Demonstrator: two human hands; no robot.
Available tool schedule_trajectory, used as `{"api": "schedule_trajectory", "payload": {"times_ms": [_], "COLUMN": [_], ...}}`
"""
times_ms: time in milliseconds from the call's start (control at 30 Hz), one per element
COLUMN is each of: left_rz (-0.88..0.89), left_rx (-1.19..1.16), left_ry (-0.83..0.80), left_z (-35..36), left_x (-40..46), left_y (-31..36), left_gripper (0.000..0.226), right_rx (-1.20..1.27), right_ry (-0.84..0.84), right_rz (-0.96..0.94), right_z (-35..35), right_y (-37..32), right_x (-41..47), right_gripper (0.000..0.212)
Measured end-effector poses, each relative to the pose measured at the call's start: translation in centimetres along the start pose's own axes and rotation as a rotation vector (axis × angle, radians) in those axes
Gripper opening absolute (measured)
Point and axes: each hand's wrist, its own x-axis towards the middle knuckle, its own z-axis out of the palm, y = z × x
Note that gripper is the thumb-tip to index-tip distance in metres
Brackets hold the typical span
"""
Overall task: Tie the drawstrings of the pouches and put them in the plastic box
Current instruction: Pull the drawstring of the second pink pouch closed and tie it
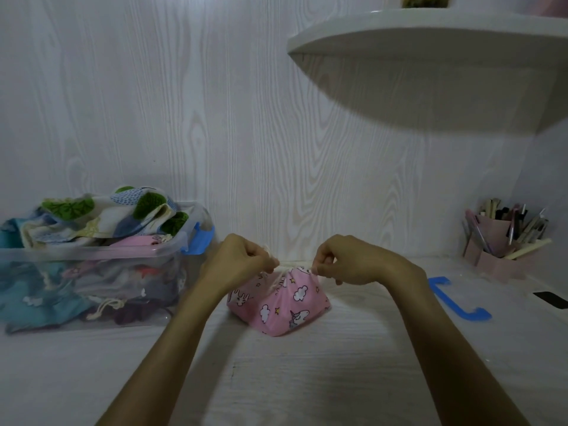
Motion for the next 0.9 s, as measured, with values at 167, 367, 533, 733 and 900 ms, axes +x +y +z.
{"api": "schedule_trajectory", "payload": {"times_ms": [167, 367, 533, 733, 900], "left_rz": [-0.001, -0.052, -0.164, -0.259, -0.393], "left_rx": [-0.080, -0.134, -0.117, 0.161, 0.352], "left_ry": [-0.111, -0.113, -0.130, -0.222, -0.449], "left_z": [0.0, 0.9, 1.1, 0.5, 1.5], "left_x": [0.2, 0.9, 1.4, 1.6, 2.0], "left_y": [-0.6, -1.9, -4.8, -4.2, -3.5], "left_gripper": [0.015, 0.013, 0.021, 0.028, 0.043], "right_rx": [0.080, 0.050, -0.007, 0.118, 0.025], "right_ry": [-0.035, -0.162, 0.000, 0.029, -0.231], "right_rz": [-0.063, -0.205, -0.192, -0.179, 0.059], "right_z": [0.1, 0.5, 3.6, 5.7, 6.8], "right_y": [0.9, 0.2, 0.9, 3.0, 2.7], "right_x": [-0.4, -0.5, 2.6, 7.3, 9.2], "right_gripper": [0.019, 0.076, 0.032, 0.029, 0.080]}}
